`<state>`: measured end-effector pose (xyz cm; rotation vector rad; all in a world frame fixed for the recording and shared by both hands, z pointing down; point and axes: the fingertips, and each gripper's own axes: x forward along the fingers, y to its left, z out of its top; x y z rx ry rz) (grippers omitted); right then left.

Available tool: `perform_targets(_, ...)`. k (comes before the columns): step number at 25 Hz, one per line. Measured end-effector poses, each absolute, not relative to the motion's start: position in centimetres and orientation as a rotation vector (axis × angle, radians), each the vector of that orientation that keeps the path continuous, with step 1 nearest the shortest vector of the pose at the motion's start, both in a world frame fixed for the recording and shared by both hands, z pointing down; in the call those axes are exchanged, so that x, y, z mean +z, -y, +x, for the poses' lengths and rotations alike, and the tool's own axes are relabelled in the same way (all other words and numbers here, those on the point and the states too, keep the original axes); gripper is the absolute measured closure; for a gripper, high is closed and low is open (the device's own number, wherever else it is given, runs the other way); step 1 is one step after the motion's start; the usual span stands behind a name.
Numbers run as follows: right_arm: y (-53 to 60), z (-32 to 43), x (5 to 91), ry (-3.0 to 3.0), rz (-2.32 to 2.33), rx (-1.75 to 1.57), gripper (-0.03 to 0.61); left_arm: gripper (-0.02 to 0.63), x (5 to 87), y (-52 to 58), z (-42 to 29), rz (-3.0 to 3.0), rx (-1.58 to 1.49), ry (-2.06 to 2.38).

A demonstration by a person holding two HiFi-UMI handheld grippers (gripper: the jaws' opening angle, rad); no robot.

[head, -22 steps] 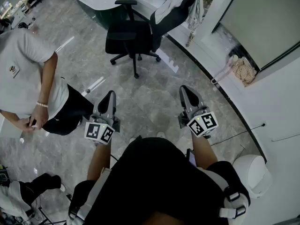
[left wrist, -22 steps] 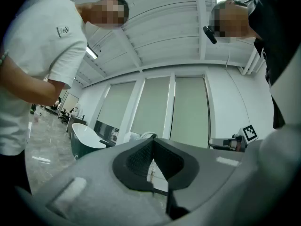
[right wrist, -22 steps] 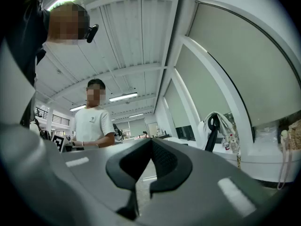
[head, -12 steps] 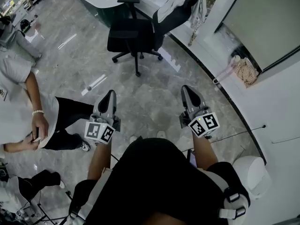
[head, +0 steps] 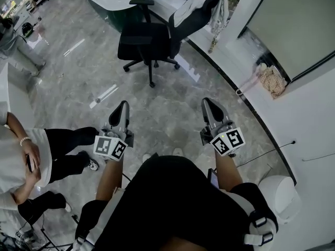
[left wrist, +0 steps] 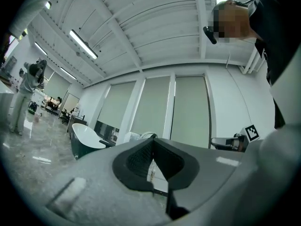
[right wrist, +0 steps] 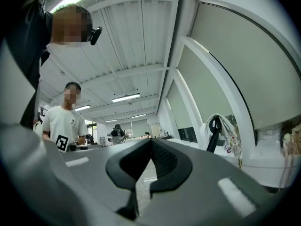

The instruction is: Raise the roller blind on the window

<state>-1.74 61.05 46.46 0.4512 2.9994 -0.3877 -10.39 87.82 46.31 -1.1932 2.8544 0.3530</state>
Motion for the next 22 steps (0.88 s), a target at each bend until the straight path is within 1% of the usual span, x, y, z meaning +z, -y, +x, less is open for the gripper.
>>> perform_targets(5, -59.2, -0.4, 45.5, -2.985, 0.444, -0.234, 0.574, 0.611, 46.1, -84.1, -10.5, -1.256, 0.358, -2.815)
perform_targets(12, -52.6, 2.1, 44.5, -2.975, 0.290, -0.218, 0.574, 0.611, 44.8, -76.0, -10.1, -1.416, 0.354, -2.718)
perform_targets(17, -47.3, 5.8, 44.3, -2.974, 0.132, -0.232, 0.574, 0.611, 44.5, -69.7, -8.8, -1.558, 0.342, -2.646)
perform_targets(22, -42.3, 11.1, 45.0, -2.973, -0.078, -0.229, 0.574, 0.611, 44.6, -63.2, -7.0, -1.708, 0.365, -2.579)
